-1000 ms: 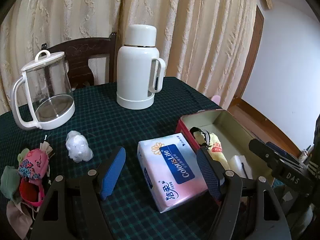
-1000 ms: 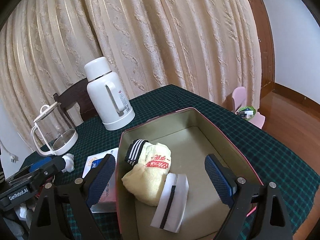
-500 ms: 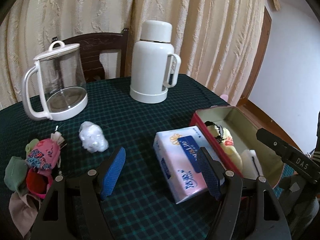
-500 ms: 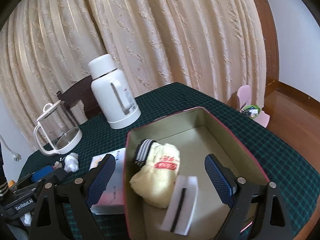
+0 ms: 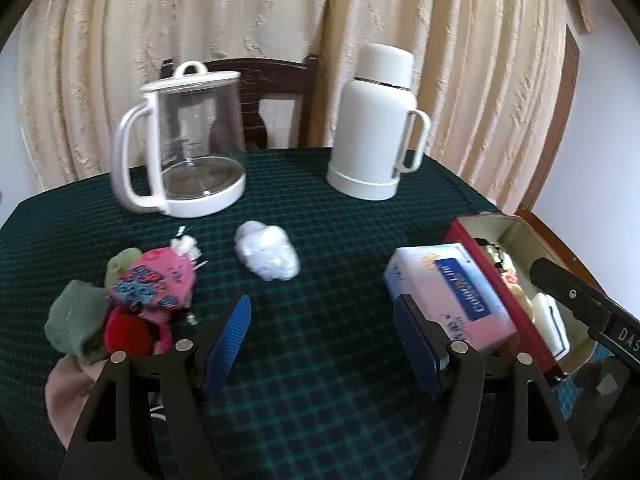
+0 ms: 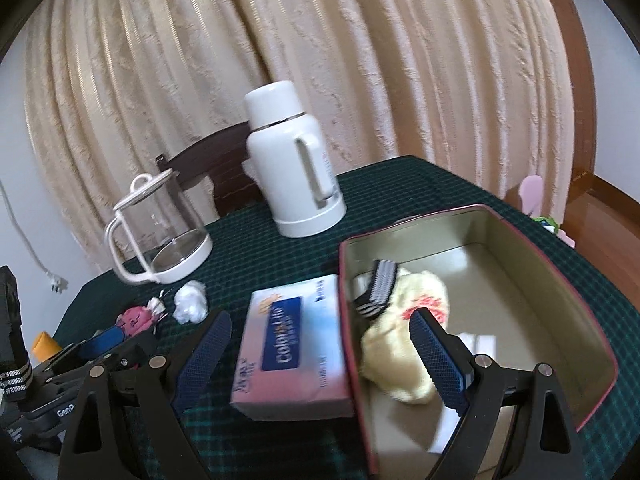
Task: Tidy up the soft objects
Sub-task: 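Move both tools back toward the pile of soft items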
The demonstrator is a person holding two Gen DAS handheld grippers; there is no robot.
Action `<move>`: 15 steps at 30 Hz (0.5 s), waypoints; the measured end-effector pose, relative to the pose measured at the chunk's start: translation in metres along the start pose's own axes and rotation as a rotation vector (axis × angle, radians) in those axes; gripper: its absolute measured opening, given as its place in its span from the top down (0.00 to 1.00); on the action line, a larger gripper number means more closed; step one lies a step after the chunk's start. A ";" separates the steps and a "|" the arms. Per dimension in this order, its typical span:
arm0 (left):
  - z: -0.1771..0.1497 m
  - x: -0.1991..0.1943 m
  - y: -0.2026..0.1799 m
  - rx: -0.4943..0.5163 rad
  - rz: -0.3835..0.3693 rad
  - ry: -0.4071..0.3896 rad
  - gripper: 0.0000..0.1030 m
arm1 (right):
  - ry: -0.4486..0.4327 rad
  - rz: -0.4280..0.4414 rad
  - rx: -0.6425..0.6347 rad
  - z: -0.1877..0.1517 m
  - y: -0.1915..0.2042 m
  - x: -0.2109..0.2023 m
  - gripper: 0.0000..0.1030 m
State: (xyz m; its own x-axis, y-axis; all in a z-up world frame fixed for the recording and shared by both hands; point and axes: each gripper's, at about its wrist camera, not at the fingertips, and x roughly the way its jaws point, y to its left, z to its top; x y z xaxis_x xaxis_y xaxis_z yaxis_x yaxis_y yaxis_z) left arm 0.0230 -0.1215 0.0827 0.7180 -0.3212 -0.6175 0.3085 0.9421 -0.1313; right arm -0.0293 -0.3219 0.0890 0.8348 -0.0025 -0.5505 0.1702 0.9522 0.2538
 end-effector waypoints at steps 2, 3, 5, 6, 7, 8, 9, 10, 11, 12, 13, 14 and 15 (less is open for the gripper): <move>-0.002 -0.003 0.007 -0.006 0.011 -0.002 0.28 | 0.008 0.009 -0.010 -0.002 0.007 0.001 0.09; -0.003 -0.005 0.012 -0.011 0.018 -0.003 0.28 | 0.012 0.014 -0.016 -0.003 0.011 0.002 0.09; -0.006 -0.009 0.022 -0.026 0.031 -0.006 0.28 | 0.018 0.023 -0.027 -0.004 0.018 0.004 0.09; -0.007 -0.011 0.027 -0.034 0.036 -0.008 0.28 | 0.021 0.027 -0.033 -0.005 0.021 0.005 0.09; -0.007 -0.012 0.031 -0.040 0.041 -0.009 0.28 | 0.024 0.031 -0.039 -0.006 0.025 0.005 0.09; -0.008 -0.014 0.035 -0.044 0.046 -0.011 0.28 | 0.028 0.036 -0.045 -0.006 0.029 0.006 0.09; -0.009 -0.016 0.039 -0.049 0.051 -0.013 0.28 | 0.031 0.041 -0.051 -0.007 0.032 0.007 0.09; -0.010 -0.018 0.044 -0.054 0.056 -0.014 0.27 | 0.034 0.045 -0.056 -0.008 0.036 0.008 0.09; -0.010 -0.021 0.048 -0.059 0.061 -0.016 0.27 | 0.037 0.049 -0.063 -0.009 0.040 0.008 0.09; -0.012 -0.023 0.052 -0.063 0.068 -0.017 0.27 | 0.040 0.052 -0.068 -0.010 0.044 0.009 0.09; -0.013 -0.025 0.057 -0.067 0.074 -0.018 0.27 | 0.044 0.057 -0.073 -0.011 0.048 0.010 0.09; -0.015 -0.028 0.062 -0.073 0.082 -0.020 0.26 | 0.048 0.062 -0.080 -0.012 0.052 0.011 0.09; -0.016 -0.030 0.066 -0.077 0.088 -0.020 0.26 | 0.051 0.067 -0.086 -0.013 0.056 0.012 0.08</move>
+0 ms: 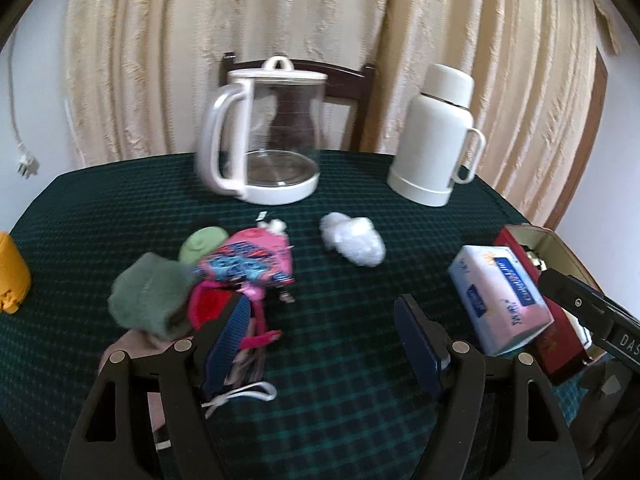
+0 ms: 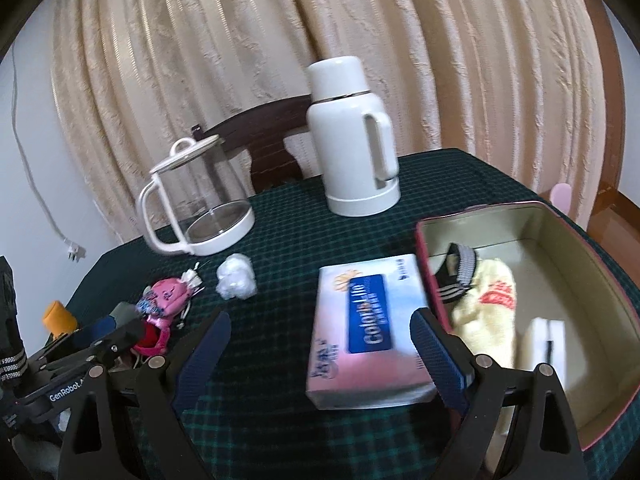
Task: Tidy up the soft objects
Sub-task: 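Move both tools back toward the pile of soft items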
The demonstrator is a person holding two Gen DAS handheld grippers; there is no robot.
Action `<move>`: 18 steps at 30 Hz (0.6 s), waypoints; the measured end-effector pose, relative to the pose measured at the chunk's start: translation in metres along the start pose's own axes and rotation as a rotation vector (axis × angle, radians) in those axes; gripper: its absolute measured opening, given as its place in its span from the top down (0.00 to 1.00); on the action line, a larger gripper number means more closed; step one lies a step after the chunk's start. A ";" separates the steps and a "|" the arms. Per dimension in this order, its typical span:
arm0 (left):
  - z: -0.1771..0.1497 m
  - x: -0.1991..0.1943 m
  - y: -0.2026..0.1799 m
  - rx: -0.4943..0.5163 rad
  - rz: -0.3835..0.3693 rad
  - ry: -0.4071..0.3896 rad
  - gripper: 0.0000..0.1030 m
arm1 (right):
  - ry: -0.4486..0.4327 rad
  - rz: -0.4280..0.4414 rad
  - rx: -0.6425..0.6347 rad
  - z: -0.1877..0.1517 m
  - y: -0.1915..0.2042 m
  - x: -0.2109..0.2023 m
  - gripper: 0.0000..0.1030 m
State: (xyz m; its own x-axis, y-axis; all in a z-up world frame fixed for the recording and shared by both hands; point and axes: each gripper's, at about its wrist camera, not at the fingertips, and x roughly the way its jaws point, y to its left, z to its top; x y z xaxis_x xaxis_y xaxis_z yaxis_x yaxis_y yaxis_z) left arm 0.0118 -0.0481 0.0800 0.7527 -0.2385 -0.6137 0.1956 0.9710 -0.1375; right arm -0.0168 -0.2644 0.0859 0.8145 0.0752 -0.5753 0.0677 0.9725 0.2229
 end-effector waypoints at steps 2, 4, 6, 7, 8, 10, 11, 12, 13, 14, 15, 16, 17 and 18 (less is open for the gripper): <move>-0.003 -0.005 0.012 -0.017 0.017 -0.003 0.25 | 0.007 0.008 -0.009 -0.002 0.007 0.002 0.08; -0.005 -0.008 0.023 -0.031 0.031 -0.006 0.23 | 0.017 0.017 -0.022 -0.004 0.014 0.005 0.08; -0.008 -0.012 0.034 -0.045 0.048 -0.007 0.22 | 0.026 0.024 -0.031 -0.005 0.020 0.007 0.08; -0.010 -0.013 0.040 -0.050 0.056 -0.006 0.22 | 0.030 0.028 -0.035 -0.006 0.024 0.009 0.08; -0.012 -0.014 0.046 -0.055 0.067 -0.004 0.21 | 0.036 0.033 -0.041 -0.007 0.027 0.010 0.08; -0.016 -0.015 0.056 -0.063 0.084 0.001 0.21 | 0.046 0.041 -0.052 -0.009 0.034 0.013 0.08; -0.019 -0.016 0.061 -0.066 0.093 0.005 0.20 | 0.051 0.045 -0.058 -0.010 0.037 0.015 0.08; -0.022 -0.016 0.067 -0.073 0.107 0.012 0.20 | 0.059 0.050 -0.065 -0.012 0.041 0.016 0.08; -0.025 -0.015 0.074 -0.080 0.118 0.019 0.20 | 0.063 0.053 -0.070 -0.012 0.043 0.017 0.08; -0.027 -0.015 0.079 -0.087 0.126 0.024 0.20 | 0.069 0.057 -0.075 -0.014 0.046 0.019 0.08; -0.030 -0.014 0.084 -0.097 0.134 0.031 0.20 | 0.077 0.061 -0.080 -0.015 0.049 0.020 0.08; -0.032 -0.013 0.089 -0.105 0.139 0.039 0.20 | 0.083 0.065 -0.084 -0.016 0.052 0.022 0.08; -0.035 -0.013 0.093 -0.114 0.143 0.046 0.20 | 0.090 0.069 -0.088 -0.018 0.054 0.023 0.08; -0.037 -0.013 0.096 -0.119 0.145 0.051 0.19 | 0.097 0.073 -0.093 -0.019 0.057 0.025 0.08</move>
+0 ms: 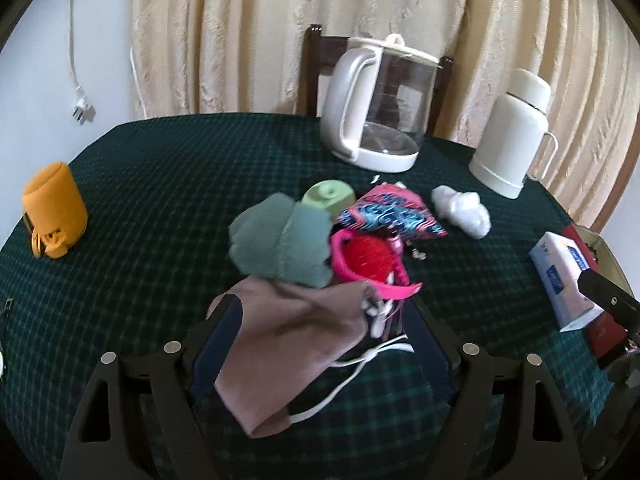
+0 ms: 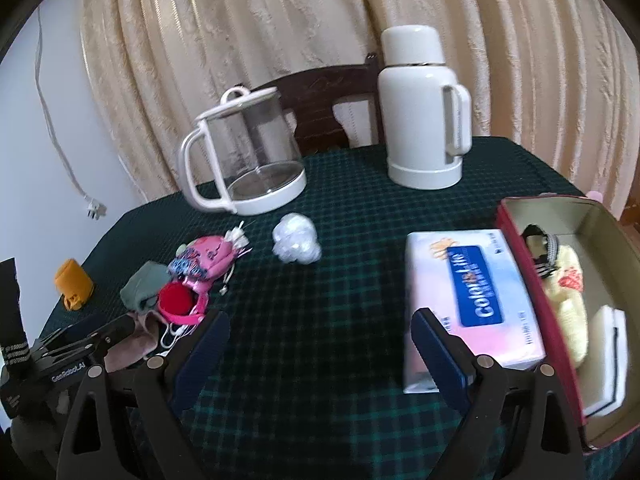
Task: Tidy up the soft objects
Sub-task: 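Move both tools back toward the pile of soft items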
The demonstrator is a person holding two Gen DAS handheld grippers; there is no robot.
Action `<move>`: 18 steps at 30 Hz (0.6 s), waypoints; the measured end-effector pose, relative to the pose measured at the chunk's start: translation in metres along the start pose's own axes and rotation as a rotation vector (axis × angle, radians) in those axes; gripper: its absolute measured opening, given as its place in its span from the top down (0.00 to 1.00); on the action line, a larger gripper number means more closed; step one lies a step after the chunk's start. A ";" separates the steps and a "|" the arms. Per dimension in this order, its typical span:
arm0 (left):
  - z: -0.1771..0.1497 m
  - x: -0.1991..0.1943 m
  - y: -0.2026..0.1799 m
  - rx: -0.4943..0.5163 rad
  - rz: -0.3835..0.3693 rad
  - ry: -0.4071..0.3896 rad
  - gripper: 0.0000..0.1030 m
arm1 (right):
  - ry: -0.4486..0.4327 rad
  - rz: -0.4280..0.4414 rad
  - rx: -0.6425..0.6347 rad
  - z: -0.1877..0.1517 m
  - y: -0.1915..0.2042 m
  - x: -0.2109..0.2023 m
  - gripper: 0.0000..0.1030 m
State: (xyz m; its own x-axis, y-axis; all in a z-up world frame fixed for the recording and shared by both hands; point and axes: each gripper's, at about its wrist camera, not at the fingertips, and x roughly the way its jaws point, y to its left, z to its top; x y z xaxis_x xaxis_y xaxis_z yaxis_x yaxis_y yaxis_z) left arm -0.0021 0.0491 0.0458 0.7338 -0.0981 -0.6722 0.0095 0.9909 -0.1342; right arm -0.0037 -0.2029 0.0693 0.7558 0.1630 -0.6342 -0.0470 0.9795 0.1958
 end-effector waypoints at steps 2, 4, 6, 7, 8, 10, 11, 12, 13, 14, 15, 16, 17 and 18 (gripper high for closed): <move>-0.003 0.001 0.006 -0.006 0.006 0.006 0.19 | 0.010 0.005 -0.008 -0.002 0.004 0.002 0.08; -0.006 0.004 0.011 -0.012 0.015 0.015 0.18 | 0.017 0.009 -0.013 -0.004 0.008 0.004 0.08; -0.010 0.007 0.015 -0.015 0.023 0.029 0.18 | 0.025 0.013 -0.018 -0.005 0.011 0.006 0.08; -0.010 0.008 0.015 -0.015 0.025 0.035 0.18 | 0.028 0.014 -0.020 -0.006 0.013 0.007 0.08; -0.013 0.011 0.017 -0.015 0.026 0.046 0.18 | 0.032 0.015 -0.022 -0.007 0.014 0.007 0.08; -0.016 0.017 0.019 -0.017 0.025 0.065 0.18 | 0.039 0.017 -0.026 -0.008 0.017 0.009 0.08; -0.017 0.019 0.021 -0.021 0.024 0.075 0.18 | 0.042 0.017 -0.028 -0.008 0.018 0.010 0.08; -0.018 0.022 0.022 -0.025 0.023 0.082 0.18 | 0.046 0.018 -0.030 -0.009 0.019 0.011 0.08; -0.018 0.024 0.023 -0.028 0.022 0.089 0.18 | 0.048 0.020 -0.032 -0.009 0.020 0.012 0.08; -0.018 0.026 0.025 -0.031 0.023 0.096 0.18 | 0.049 0.020 -0.033 -0.010 0.021 0.012 0.08; -0.018 0.028 0.025 -0.037 0.022 0.102 0.18 | 0.051 0.021 -0.035 -0.010 0.022 0.012 0.08; -0.018 0.030 0.026 -0.041 0.020 0.106 0.18 | 0.052 0.022 -0.037 -0.010 0.023 0.012 0.08; -0.017 0.031 0.027 -0.045 0.019 0.109 0.18 | 0.053 0.022 -0.039 -0.011 0.025 0.012 0.08; -0.017 0.032 0.028 -0.051 0.019 0.113 0.18 | 0.054 0.023 -0.041 -0.011 0.025 0.012 0.08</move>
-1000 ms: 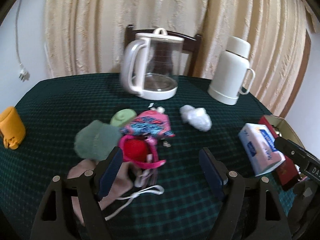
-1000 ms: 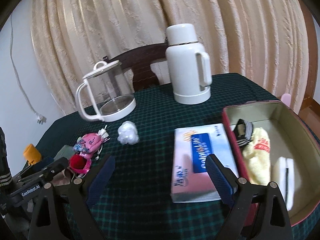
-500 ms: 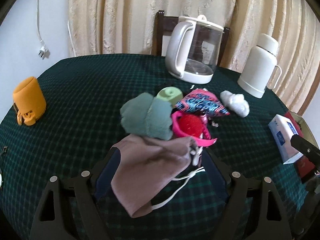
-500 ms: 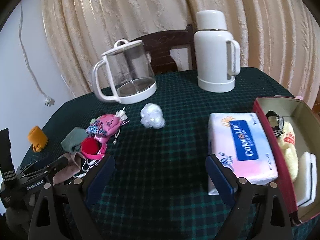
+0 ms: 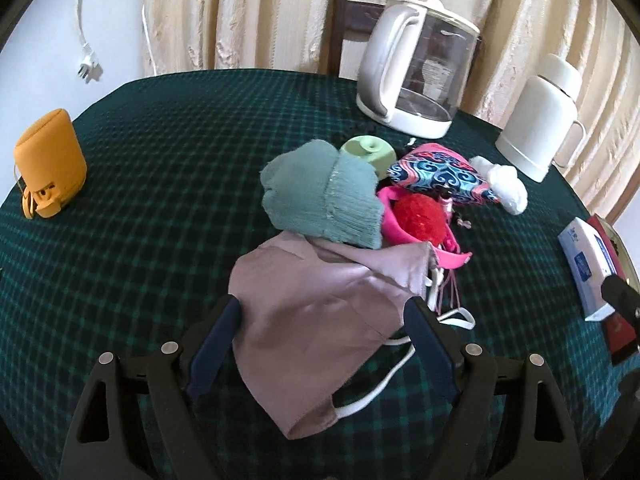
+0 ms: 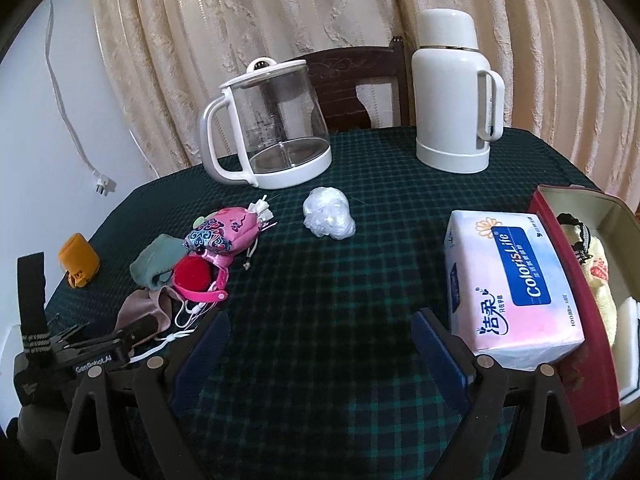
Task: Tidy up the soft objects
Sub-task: 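Grasp the mauve face mask with the left tool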
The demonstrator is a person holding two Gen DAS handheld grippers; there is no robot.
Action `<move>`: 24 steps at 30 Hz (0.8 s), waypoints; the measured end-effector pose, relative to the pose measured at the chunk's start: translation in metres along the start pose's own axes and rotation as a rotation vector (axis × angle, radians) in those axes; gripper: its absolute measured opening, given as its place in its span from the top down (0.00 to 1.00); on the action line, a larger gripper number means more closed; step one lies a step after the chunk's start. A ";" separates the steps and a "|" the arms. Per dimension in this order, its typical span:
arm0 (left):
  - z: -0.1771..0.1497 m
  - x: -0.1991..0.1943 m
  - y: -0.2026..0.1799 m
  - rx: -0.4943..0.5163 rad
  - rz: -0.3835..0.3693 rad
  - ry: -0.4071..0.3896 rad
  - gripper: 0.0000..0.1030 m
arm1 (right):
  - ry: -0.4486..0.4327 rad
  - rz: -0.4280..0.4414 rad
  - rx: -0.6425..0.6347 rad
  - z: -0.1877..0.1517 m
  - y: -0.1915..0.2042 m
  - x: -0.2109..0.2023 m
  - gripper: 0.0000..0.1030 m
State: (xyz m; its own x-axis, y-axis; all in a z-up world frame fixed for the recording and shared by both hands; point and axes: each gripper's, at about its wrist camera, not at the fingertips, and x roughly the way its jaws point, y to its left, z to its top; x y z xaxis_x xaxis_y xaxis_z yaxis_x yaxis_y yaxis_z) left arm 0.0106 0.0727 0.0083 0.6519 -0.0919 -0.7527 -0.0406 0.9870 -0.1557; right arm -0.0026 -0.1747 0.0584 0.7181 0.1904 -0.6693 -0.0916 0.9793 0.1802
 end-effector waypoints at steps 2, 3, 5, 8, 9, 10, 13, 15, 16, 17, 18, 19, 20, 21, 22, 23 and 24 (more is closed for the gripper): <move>0.002 0.001 0.003 -0.016 0.006 0.004 0.18 | 0.002 0.001 -0.004 0.000 0.002 0.001 0.08; 0.004 0.002 0.006 -0.024 0.009 0.005 0.18 | 0.003 0.002 -0.006 0.000 0.003 0.001 0.08; 0.008 0.001 0.011 -0.039 0.017 -0.004 0.18 | 0.004 0.003 -0.008 -0.001 0.004 0.002 0.08; 0.013 0.004 0.013 -0.027 0.041 -0.001 0.18 | 0.010 0.007 -0.006 -0.001 0.006 0.004 0.08; 0.014 0.008 0.013 -0.021 0.042 0.014 0.18 | 0.011 0.008 -0.007 -0.001 0.007 0.005 0.08; 0.014 0.012 0.014 -0.024 0.040 0.026 0.18 | 0.012 0.008 -0.008 -0.002 0.008 0.006 0.08; 0.014 0.015 0.011 -0.007 0.040 0.019 0.41 | 0.014 0.008 -0.013 -0.002 0.010 0.006 0.08; 0.014 0.014 0.010 0.002 0.037 0.010 0.66 | 0.016 0.009 -0.015 -0.002 0.010 0.007 0.08; 0.013 0.013 0.009 0.007 0.038 0.005 0.77 | 0.017 0.008 -0.017 -0.002 0.011 0.008 0.08; 0.013 0.012 0.009 0.010 0.041 0.000 0.80 | 0.019 0.008 -0.020 -0.002 0.012 0.008 0.08; 0.013 0.011 0.010 0.007 0.036 -0.002 0.85 | 0.020 0.008 -0.022 -0.003 0.012 0.008 0.08; 0.013 0.009 0.011 0.000 0.025 -0.006 0.89 | 0.022 0.008 -0.026 -0.003 0.013 0.008 0.08; 0.013 0.005 0.013 -0.013 0.006 -0.018 0.90 | 0.023 0.009 -0.031 -0.003 0.014 0.009 0.08; 0.013 0.002 0.013 -0.016 0.002 -0.029 0.92 | 0.026 0.011 -0.035 -0.002 0.015 0.010 0.08; 0.012 -0.004 0.012 -0.013 0.005 -0.051 0.93 | 0.030 0.012 -0.038 -0.002 0.016 0.010 0.08; 0.012 -0.009 0.012 -0.010 0.007 -0.072 0.94 | 0.034 0.016 -0.040 -0.001 0.016 0.011 0.08; 0.011 -0.015 0.012 -0.009 0.006 -0.091 0.94 | 0.039 0.020 -0.043 0.000 0.017 0.012 0.08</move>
State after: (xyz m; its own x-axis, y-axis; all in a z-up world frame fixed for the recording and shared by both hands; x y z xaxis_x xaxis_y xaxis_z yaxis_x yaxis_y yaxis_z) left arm 0.0089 0.0878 0.0251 0.7179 -0.0735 -0.6923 -0.0511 0.9862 -0.1577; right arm 0.0045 -0.1554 0.0529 0.6883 0.2120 -0.6937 -0.1358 0.9771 0.1638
